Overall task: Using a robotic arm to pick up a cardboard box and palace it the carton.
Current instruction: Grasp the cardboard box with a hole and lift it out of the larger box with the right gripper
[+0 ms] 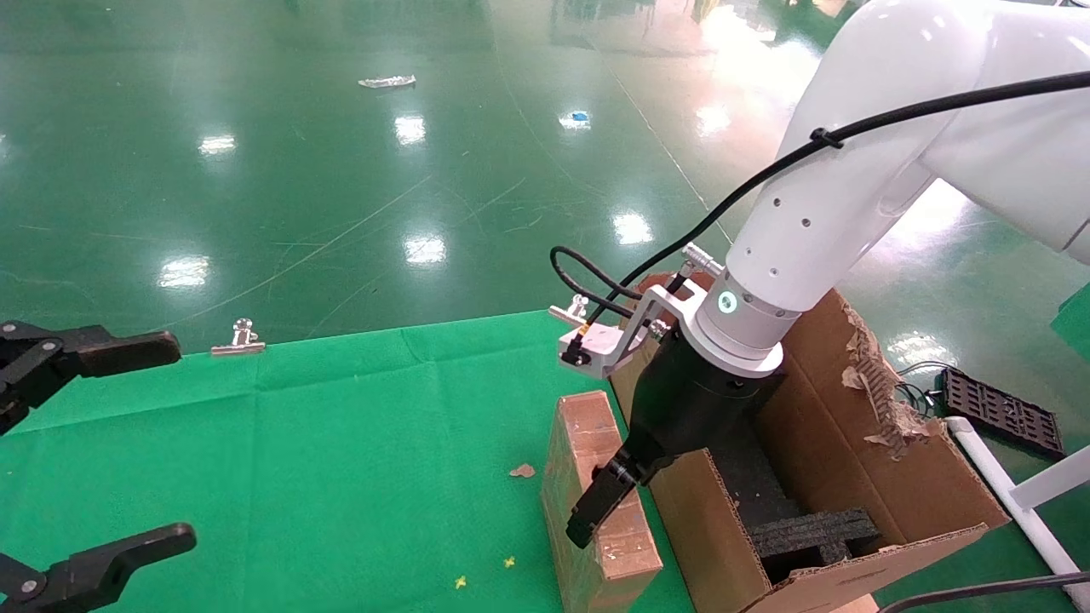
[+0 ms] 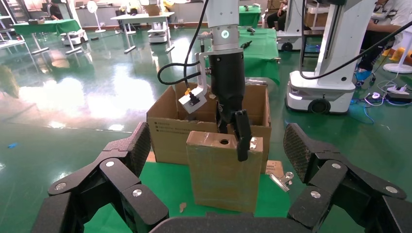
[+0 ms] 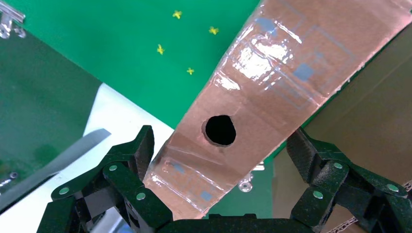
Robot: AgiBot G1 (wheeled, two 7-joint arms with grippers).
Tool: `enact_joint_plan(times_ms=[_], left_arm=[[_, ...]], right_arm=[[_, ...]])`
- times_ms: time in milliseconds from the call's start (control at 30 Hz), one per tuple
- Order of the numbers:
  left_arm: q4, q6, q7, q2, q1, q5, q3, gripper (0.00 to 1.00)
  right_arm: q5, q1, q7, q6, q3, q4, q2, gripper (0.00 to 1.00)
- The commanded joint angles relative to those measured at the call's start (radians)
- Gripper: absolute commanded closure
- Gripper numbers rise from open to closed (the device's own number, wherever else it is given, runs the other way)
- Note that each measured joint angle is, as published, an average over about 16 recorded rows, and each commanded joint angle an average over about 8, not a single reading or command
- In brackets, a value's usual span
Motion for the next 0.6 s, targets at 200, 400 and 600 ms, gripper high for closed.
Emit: enact_joint_plan(times_ms=[200,400,600], left_arm=[[0.0,0.0,0.0,0.0,0.0,0.0,0.0,1.0],[0.0,0.0,0.0,0.0,0.0,-0.001,0.001,1.0],[0.0,-0.001,0.001,-0.001,0.0,-0.001,0.001,1.0]], right_arm=[[-0.025,0.004,0.014,0.012,-0.008,0.029,0.0,1.0],[-0.035,0.003,0.028,0.021,-0.013,0.055,0.008,1.0],[-0.044,0.0,0.039,0.027,-0.018,0.071,0.014,1.0]])
